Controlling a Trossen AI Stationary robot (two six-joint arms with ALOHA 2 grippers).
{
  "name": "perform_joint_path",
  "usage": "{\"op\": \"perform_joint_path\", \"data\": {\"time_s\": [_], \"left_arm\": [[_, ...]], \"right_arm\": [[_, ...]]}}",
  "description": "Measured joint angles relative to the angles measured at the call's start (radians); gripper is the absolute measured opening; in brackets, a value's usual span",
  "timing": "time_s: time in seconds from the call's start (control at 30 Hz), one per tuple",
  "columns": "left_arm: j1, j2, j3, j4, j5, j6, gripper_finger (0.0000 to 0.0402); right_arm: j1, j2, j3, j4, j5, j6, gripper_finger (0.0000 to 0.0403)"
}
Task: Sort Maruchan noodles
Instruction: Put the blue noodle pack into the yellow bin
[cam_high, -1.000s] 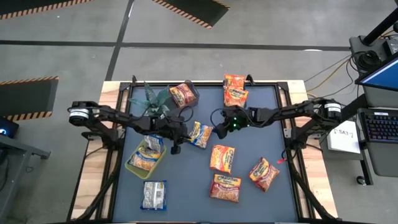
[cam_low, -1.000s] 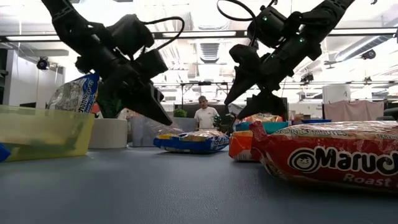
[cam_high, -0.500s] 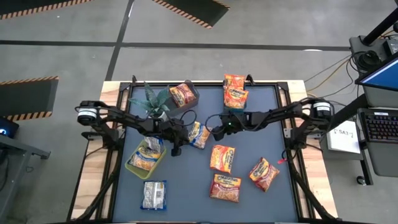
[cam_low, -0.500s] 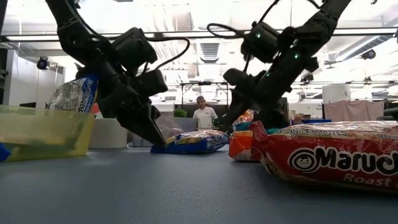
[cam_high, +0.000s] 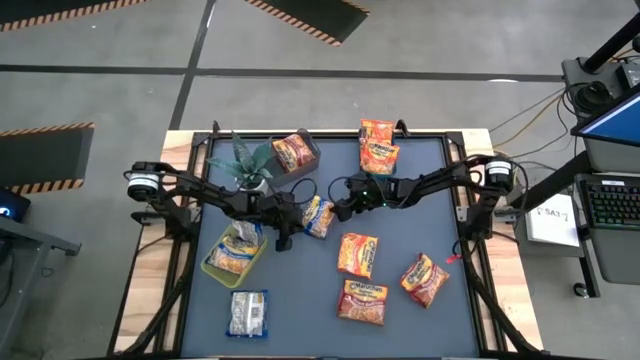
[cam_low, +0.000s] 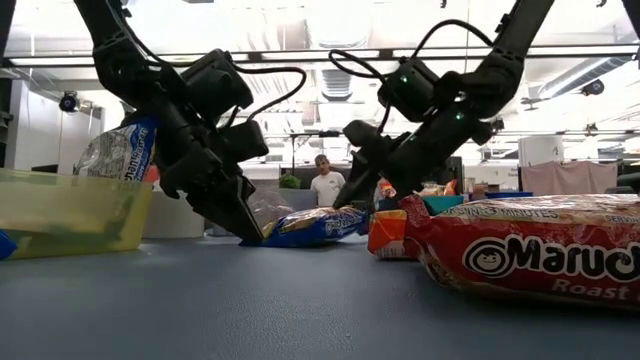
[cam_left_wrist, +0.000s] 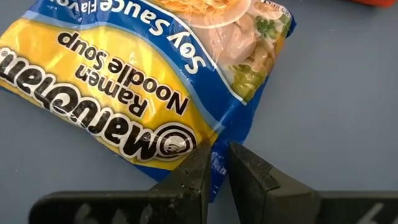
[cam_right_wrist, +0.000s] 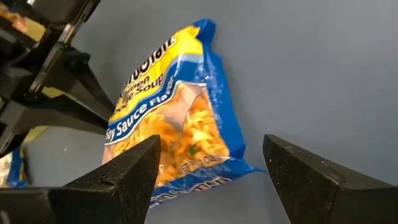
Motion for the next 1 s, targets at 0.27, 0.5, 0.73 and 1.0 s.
{"op": "perform_joint_path", "data": {"time_s": [0.27, 0.5, 0.73, 1.0], "left_arm": [[0.000, 0.003, -0.001, 0.009, -0.002, 0.000, 0.0037], [0.000, 0.004, -0.002, 0.020, -0.003, -0.001, 0.0037], [0.000, 0.004, -0.003, 0.033, -0.004, -0.001, 0.0037], [0.000, 0.005, 0.016, 0.038, -0.014, -0.001, 0.0037]], "right_arm": [[0.013, 0.073, 0.000, 0.242, -0.071, -0.012, 0.0264], [0.014, 0.085, 0.000, 0.315, -0.102, -0.030, 0.0226], [0.014, 0.092, 0.000, 0.315, -0.099, -0.052, 0.0153], [0.014, 0.132, 0.000, 0.341, -0.067, -0.092, 0.0089]]}}
